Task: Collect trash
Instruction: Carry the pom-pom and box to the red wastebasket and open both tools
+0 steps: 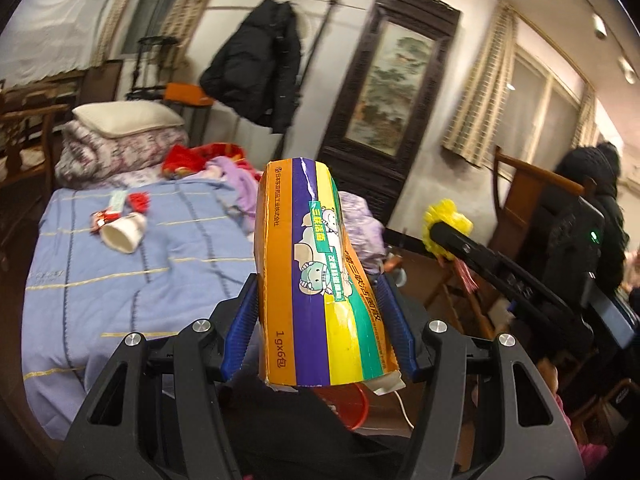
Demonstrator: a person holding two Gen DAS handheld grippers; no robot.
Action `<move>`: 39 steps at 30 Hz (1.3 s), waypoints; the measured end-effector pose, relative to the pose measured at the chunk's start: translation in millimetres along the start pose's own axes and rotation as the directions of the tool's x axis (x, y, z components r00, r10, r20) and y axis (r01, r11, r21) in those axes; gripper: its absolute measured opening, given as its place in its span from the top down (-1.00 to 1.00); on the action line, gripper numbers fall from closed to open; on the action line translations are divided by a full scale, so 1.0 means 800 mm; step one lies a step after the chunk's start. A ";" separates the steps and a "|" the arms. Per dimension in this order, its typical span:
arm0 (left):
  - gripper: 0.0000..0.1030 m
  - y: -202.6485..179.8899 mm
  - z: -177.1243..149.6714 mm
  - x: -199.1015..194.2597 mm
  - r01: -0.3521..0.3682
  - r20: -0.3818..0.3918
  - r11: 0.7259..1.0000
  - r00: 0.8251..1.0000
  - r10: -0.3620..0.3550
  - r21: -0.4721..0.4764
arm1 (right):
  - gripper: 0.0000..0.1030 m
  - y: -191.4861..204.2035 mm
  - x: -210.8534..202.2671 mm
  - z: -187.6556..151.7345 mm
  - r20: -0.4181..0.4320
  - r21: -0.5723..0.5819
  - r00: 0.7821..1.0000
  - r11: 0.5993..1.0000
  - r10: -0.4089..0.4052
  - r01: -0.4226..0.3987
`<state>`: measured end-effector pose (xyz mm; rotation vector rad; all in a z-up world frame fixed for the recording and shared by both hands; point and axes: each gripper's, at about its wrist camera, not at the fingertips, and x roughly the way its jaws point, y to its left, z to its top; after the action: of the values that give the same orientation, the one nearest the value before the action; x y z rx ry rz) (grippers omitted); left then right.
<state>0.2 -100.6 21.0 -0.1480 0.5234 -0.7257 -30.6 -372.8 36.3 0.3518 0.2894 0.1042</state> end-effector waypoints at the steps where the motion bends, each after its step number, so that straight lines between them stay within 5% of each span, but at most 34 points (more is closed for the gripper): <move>1: -0.13 -0.008 0.000 -0.001 0.011 -0.005 1.000 1.000 -0.011 0.007 | 0.21 -0.009 -0.010 0.005 0.008 0.002 1.000 1.000 -0.004 0.004; 11: -0.13 -0.069 -0.010 0.041 0.100 -0.107 0.993 0.990 -0.093 0.068 | 0.20 -0.069 -0.032 0.005 -0.007 0.028 0.996 0.996 -0.089 0.089; 24: -0.14 -0.049 -0.051 0.137 0.112 -0.259 0.993 0.961 -0.099 0.035 | 0.20 -0.184 0.044 -0.066 -0.230 0.175 0.959 0.963 -0.164 0.206; 29: -0.14 -0.032 -0.066 0.171 0.094 -0.303 0.995 0.949 -0.082 0.026 | 0.20 -0.230 0.088 -0.128 -0.386 0.201 0.904 0.939 -0.186 0.279; 37: -0.14 -0.002 -0.087 0.225 0.069 -0.381 0.998 0.923 -0.063 0.000 | 0.16 -0.282 0.156 -0.246 -0.620 0.210 0.763 0.899 -0.181 0.383; 39: -0.14 0.005 -0.091 0.238 0.065 -0.405 0.998 0.912 -0.065 -0.013 | 0.07 -0.293 0.169 -0.263 -0.648 0.219 0.742 0.891 -0.173 0.398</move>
<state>84.6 -221.0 -119.8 -0.0117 0.9189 -0.8264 47.8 -503.3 -270.8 0.6171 1.0259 -0.1542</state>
